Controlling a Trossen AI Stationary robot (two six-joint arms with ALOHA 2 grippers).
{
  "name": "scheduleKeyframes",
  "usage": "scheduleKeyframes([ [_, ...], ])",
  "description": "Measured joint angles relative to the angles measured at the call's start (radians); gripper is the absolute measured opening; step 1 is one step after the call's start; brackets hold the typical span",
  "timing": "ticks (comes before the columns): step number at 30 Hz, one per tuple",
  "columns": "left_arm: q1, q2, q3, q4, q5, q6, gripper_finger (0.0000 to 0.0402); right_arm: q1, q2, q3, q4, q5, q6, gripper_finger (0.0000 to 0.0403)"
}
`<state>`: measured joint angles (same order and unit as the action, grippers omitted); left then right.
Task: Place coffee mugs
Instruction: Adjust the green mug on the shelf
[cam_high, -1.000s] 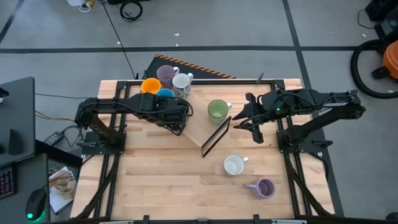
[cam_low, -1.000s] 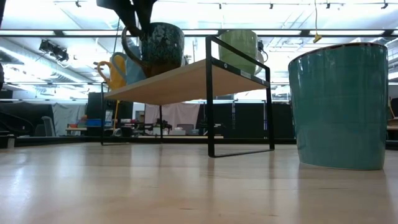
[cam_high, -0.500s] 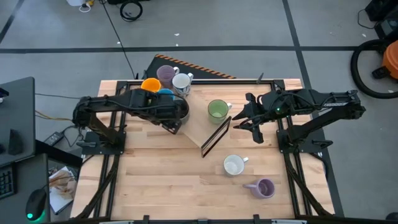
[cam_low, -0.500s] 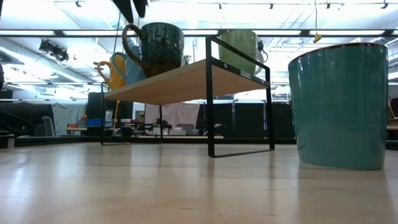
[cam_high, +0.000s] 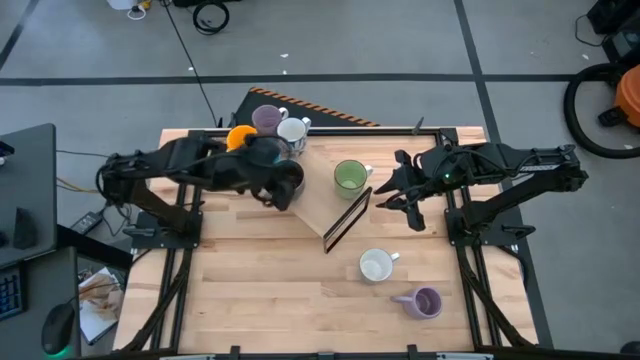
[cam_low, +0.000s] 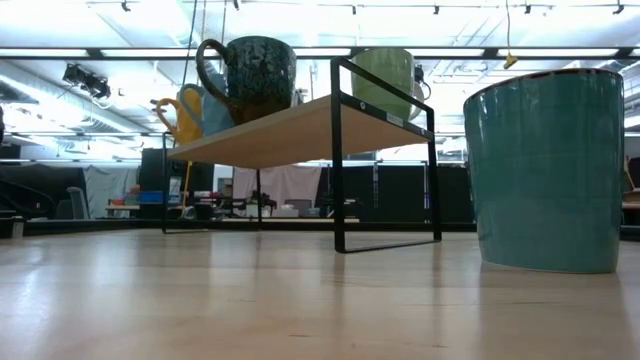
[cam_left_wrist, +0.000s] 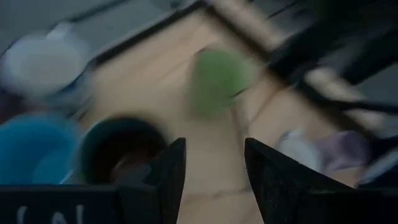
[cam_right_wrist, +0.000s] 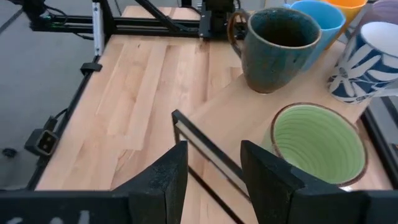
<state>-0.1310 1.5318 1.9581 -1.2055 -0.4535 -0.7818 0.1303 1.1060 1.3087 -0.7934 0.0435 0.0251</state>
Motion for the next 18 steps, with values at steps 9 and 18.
scheduleKeyframes([
  [9, -0.147, 0.025, -0.002, 0.252, -0.177, 0.001, 0.0172, 0.000, 0.010, 0.000, -0.070, -0.054, -0.019, 0.0154],
  [18, -0.332, 0.132, -0.002, 0.297, -0.461, -0.177, 0.0172, 0.000, 0.010, 0.000, -0.163, -0.147, -0.061, 0.0154],
])
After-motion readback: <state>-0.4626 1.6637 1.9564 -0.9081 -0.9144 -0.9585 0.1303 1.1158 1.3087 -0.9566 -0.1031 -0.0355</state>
